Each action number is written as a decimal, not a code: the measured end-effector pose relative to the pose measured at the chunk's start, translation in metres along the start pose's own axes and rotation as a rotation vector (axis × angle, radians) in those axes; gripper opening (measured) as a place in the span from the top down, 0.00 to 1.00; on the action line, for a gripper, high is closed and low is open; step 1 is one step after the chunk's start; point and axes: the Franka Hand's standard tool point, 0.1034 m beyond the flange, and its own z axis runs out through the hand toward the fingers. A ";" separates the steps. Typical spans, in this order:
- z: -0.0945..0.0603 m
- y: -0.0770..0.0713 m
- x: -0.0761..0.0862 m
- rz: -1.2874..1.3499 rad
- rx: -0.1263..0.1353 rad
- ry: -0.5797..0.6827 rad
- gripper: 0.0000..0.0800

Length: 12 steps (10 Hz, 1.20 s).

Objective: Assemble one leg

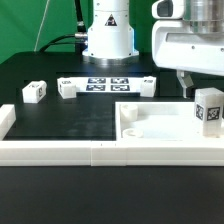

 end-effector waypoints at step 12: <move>0.000 0.001 0.007 -0.986 -0.035 0.042 0.19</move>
Offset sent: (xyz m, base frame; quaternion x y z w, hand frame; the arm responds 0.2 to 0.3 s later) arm 0.0026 0.0072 0.0053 -0.0374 0.0182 -0.2946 0.9547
